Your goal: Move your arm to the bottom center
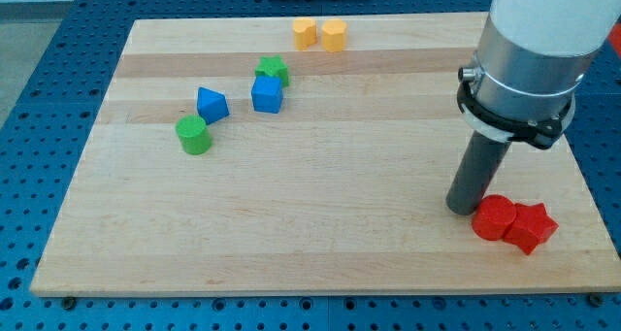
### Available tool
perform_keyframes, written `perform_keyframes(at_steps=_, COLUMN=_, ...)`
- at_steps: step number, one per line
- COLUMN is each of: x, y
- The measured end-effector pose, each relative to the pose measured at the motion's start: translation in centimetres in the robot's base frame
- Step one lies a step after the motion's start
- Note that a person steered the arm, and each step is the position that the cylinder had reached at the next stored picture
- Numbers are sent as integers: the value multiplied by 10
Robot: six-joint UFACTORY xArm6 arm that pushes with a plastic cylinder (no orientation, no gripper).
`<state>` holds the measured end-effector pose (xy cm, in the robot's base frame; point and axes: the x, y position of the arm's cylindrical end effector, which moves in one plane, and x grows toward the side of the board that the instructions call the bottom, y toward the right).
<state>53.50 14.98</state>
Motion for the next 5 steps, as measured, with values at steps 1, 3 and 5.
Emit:
perform_keyframes(at_steps=1, x=-3, y=-3)
perform_keyframes(at_steps=3, x=-9, y=-83)
perform_keyframes(at_steps=5, x=-10, y=-210)
